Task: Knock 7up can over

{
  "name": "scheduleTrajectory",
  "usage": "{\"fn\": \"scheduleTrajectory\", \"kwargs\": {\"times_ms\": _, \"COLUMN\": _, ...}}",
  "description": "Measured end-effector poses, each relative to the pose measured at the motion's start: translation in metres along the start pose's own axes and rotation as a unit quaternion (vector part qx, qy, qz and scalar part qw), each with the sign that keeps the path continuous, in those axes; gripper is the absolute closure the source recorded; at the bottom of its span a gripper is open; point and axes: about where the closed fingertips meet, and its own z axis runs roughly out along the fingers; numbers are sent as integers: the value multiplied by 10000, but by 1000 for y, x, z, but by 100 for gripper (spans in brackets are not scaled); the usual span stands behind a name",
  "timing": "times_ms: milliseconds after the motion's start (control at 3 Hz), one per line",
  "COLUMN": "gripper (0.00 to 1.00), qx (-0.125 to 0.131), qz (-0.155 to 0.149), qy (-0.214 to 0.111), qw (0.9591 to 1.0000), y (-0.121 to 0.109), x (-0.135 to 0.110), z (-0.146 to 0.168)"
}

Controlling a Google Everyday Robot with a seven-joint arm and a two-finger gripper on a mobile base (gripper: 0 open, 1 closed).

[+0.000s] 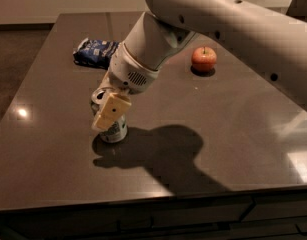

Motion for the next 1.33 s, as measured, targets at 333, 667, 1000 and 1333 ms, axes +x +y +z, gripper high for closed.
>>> {"fn": "scheduleTrajectory", "kwargs": {"times_ms": 333, "gripper": 72, "qx": -63, "qz": 111, "qy": -29, "qw": 9999, "y": -3, "x": -1, "z": -5}}
{"fn": "scheduleTrajectory", "kwargs": {"times_ms": 667, "gripper": 95, "qx": 125, "qz": 245, "qy": 359, "qw": 9990, "y": -15, "x": 2, "z": -33}}
{"fn": "scheduleTrajectory", "kwargs": {"times_ms": 1000, "gripper": 100, "qx": 453, "qz": 352, "qy": 1113, "qw": 9921, "y": -26, "x": 18, "z": -62}}
{"fn": "scheduleTrajectory", "kwargs": {"times_ms": 1333, "gripper": 100, "qx": 765, "qz": 442, "qy": 2361, "qw": 9677, "y": -44, "x": 54, "z": -79}}
